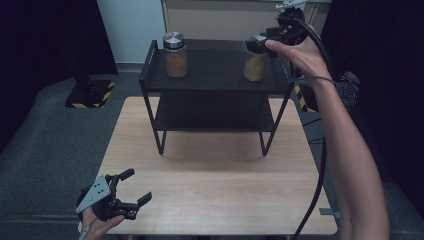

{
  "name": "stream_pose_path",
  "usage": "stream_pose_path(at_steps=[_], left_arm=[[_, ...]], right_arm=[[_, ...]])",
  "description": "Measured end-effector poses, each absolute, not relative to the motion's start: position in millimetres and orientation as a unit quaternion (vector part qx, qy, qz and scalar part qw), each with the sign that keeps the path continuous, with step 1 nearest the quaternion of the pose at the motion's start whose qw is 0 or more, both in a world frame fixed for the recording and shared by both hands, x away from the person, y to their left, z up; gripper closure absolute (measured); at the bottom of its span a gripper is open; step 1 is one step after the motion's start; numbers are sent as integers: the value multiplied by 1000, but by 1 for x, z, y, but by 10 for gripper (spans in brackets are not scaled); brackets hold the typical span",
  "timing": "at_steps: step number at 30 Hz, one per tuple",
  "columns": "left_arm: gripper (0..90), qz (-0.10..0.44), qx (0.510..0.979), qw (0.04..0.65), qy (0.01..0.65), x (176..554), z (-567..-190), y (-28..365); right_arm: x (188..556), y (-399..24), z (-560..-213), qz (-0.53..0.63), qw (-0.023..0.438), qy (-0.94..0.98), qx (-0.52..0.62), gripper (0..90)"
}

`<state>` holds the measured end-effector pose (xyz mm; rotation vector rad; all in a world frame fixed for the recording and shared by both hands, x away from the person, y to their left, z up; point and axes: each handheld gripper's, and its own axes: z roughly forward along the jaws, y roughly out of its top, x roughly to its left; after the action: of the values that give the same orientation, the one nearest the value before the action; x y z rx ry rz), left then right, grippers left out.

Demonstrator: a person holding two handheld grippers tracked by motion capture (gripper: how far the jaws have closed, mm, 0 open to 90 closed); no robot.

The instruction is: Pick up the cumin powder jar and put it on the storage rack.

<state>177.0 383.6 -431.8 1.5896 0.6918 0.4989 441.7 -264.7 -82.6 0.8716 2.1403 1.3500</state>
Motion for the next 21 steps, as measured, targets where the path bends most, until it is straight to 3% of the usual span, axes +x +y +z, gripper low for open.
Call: stream_pose_path(at_steps=[11, 21], left_arm=[[0, 217, 693, 619, 299, 177, -431, 383], [0, 216, 694, 618, 298, 178, -432, 382]], right_arm=[[420, -277, -60, 515, 253, 757, 312, 72], [398, -290, -70, 523, 251, 758, 298, 75]])
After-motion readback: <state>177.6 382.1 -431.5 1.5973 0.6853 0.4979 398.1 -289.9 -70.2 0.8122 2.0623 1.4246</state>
